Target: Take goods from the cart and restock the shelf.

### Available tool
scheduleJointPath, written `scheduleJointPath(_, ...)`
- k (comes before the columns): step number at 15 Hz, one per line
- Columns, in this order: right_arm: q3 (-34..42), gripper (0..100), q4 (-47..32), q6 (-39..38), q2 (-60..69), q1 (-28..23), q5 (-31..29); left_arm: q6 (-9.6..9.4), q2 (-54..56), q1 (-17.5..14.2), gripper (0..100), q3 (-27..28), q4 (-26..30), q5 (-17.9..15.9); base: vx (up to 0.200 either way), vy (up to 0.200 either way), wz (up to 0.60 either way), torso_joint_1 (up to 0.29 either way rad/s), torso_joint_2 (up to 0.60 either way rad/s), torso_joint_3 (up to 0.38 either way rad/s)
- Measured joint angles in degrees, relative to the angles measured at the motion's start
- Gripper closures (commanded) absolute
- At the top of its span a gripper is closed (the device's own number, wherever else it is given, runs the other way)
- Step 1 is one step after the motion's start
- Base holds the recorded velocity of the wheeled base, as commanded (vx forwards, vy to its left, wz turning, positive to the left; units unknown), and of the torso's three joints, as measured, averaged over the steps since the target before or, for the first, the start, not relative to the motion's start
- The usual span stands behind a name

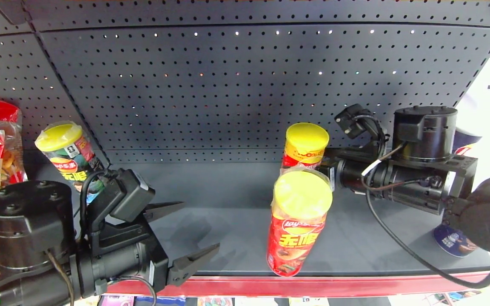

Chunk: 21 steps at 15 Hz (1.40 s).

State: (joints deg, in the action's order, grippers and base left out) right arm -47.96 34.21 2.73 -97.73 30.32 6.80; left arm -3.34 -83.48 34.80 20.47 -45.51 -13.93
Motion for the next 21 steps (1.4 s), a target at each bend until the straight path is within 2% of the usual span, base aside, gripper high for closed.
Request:
scheduleJointPath(11,7.67,0,-0.05,-0.02,7.16,-2.51,-0.32,-0.32,-0.94,0.09,0,0.39,0.11,0.15,0.000,0.000,0.00,0.000,0.00,0.000)
scheduleJointPath(18,12.96,0,-0.13,0.02,12.57,-5.02,-1.30,-0.35,-3.54,0.02,0,2.32,0.10,2.77,0.000,0.000,0.00,0.000,0.00,0.000)
scheduleJointPath(21,16.41,0,-0.13,0.11,16.12,-5.85,-4.35,-2.46,-5.85,0.02,0,4.08,0.11,3.51,0.000,0.000,0.00,0.000,0.00,0.000)
